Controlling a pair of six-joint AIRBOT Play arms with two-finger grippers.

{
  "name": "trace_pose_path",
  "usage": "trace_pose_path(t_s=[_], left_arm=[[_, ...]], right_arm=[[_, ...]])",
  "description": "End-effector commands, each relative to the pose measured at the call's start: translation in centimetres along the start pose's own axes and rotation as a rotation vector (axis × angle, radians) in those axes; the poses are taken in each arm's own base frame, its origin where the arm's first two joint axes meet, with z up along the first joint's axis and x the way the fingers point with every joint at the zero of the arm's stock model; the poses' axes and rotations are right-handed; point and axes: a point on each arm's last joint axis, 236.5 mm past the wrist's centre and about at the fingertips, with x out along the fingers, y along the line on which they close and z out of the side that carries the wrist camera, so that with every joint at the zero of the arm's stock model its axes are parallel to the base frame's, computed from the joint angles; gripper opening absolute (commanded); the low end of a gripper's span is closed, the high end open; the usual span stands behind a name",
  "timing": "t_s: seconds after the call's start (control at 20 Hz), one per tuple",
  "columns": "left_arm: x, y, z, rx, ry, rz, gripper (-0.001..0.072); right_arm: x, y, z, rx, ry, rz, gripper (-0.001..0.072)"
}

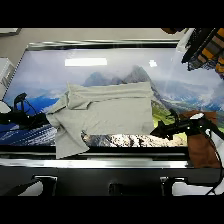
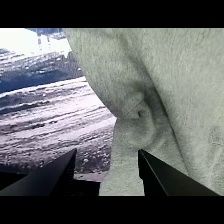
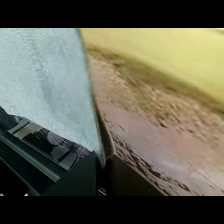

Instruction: Fold the clothes and pants, and hang the long-sleeved shirts on hangers.

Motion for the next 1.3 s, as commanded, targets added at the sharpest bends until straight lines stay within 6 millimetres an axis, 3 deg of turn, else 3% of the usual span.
trace_pose_path(t_s=[0.0, 0.2, 0.35, 0.6, 0.85, 1.05, 1.1, 1.2, 1.25], left_arm=[[0.6, 0.6, -0.5, 0.0, 0.009, 0.007, 0.0449], [3.0, 3.3, -1.6, -0.09, -0.01, -0.03, 0.0449], [4.6, 1.6, -1.3, -0.107, -0.055, -0.168, 0.0449], [7.4, 0.3, -1.2, -0.129, -0.016, -0.236, 0.0448], [7.8, -1.0, 0.0, -0.15, -0.056, -0.288, 0.0448], [8.1, -2.6, -1.6, -0.109, 0.014, -0.313, 0.0447], [8.1, -2.9, -2.0, -0.105, 0.033, -0.321, 0.0435], [8.0, -3.1, -2.5, -0.103, 0.052, -0.329, 0.0249], [8.0, -3.0, -2.4, -0.102, 0.05, -0.326, 0.0245]], right_arm=[[-0.2, -0.4, 1.4, -0.004, -0.074, -0.023, 0.0032], [-1.5, 0.6, 1.9, -0.041, -0.132, -0.034, 0.0031], [-2.4, 1.5, 1.9, -0.063, -0.159, -0.034, 0.0031], [-2.9, 2.4, 1.2, -0.065, -0.151, -0.02, 0.0031], [-2.9, 2.9, 0.7, -0.059, -0.13, -0.001, 0.0031], [-3.3, 3.2, 0.8, -0.063, -0.151, -0.004, 0.0031], [-3.5, 3.3, 1.0, -0.064, -0.163, -0.008, 0.0031], [-4.1, 3.6, 1.2, -0.075, -0.191, -0.014, 0.0031], [-4.3, 3.7, 1.3, -0.082, -0.204, -0.017, 0.0031]])
